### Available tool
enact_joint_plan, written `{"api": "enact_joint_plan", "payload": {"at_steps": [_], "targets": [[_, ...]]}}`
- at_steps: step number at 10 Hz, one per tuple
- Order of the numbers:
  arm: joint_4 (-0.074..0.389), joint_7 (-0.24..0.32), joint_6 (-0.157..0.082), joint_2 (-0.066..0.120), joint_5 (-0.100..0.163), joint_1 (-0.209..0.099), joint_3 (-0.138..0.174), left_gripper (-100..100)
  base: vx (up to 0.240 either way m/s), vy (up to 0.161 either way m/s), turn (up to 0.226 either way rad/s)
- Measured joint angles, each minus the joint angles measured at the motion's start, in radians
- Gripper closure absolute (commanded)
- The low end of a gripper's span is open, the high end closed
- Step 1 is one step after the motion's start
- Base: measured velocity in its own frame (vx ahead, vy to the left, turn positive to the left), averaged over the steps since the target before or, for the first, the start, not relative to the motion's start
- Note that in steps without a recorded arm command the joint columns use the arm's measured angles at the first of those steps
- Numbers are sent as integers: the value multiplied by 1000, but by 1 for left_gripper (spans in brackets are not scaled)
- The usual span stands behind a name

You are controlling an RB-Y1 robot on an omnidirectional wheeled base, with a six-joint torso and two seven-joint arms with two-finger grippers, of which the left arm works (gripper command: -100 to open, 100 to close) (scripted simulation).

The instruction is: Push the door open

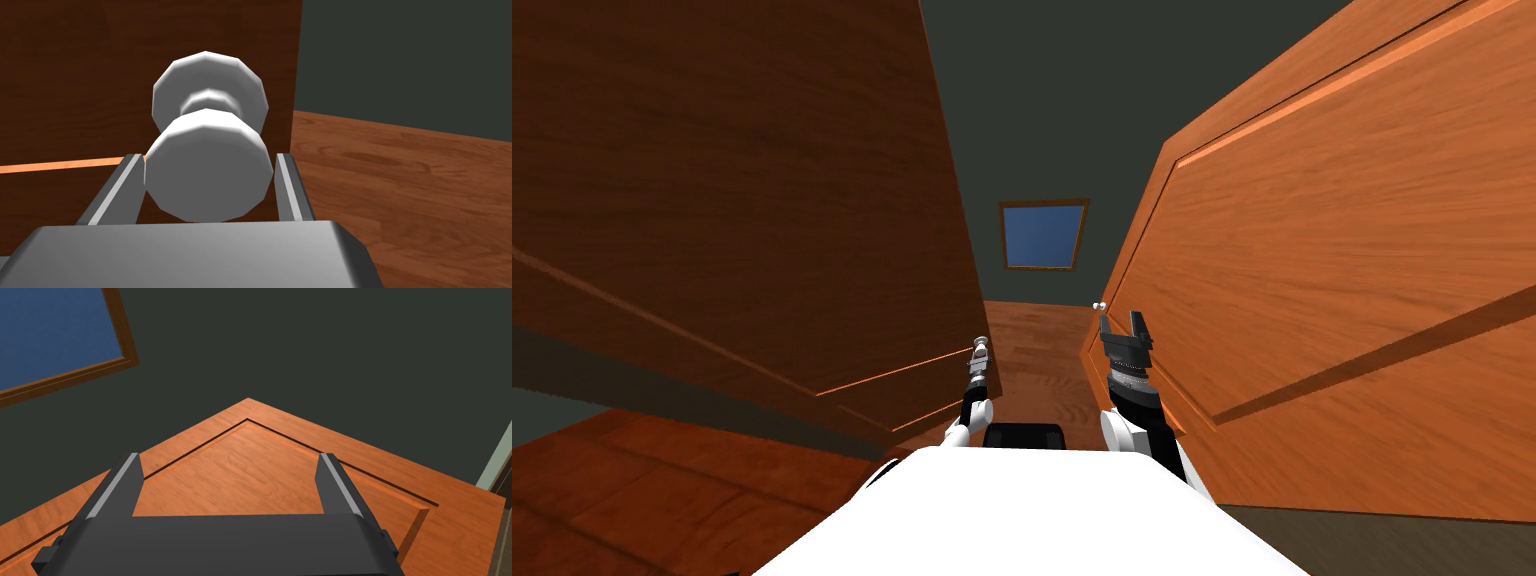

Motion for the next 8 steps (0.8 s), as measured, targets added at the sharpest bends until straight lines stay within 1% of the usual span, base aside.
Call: {"api": "enact_joint_plan", "payload": {"at_steps": [1, 2, 3, 4, 5, 6, 7, 8], "targets": [[-16, -6, -3, 4, 4, 7, 7, 100, 164, 14, -104], [-21, -9, -11, 8, 13, 15, 19, 100, 157, 6, -93], [-57, -27, 0, 11, 25, 36, 35, 100, 148, 32, -89], [-49, -35, -3, 12, 36, 31, 50, 100, 136, 28, -82], [-3, -20, -30, 14, 42, 8, 60, 100, 93, 2, -23], [-26, -28, -32, 14, 45, 26, 66, 100, 34, -7, 17], [-78, -48, -13, 14, 48, 51, 69, 100, 53, -1, -72], [-93, -60, -7, 13, 57, 61, 80, 100, 93, 13, -83]]}}
